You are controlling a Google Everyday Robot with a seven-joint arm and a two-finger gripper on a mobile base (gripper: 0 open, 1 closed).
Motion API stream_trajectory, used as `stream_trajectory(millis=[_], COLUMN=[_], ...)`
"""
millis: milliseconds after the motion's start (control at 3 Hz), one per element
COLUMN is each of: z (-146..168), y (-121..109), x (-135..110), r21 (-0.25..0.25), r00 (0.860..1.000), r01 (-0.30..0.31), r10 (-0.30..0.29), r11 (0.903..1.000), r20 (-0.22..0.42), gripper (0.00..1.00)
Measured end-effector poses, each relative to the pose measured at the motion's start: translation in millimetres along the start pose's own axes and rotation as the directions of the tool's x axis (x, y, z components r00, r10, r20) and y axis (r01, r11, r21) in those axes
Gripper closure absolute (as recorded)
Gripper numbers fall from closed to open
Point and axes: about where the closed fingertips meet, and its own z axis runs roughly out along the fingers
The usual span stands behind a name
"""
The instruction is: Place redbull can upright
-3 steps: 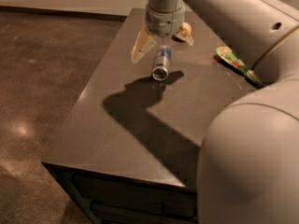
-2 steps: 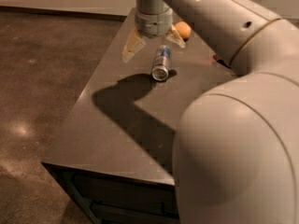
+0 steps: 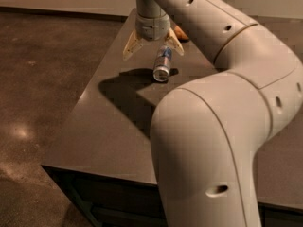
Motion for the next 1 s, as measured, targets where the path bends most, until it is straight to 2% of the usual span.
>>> stream_trajectory(millis=[667, 1000], z=[20.6, 20.2], y=[-6.0, -13.5], x=[-25.9, -36.5], r21=[-0.041, -0.037], r00=[0.993, 0.988], r01=[-0.113, -0.152], r10=[0.112, 0.152], r11=[0.9927, 0.9877], r20=[-0.019, -0.001], gripper=[0.0, 0.0])
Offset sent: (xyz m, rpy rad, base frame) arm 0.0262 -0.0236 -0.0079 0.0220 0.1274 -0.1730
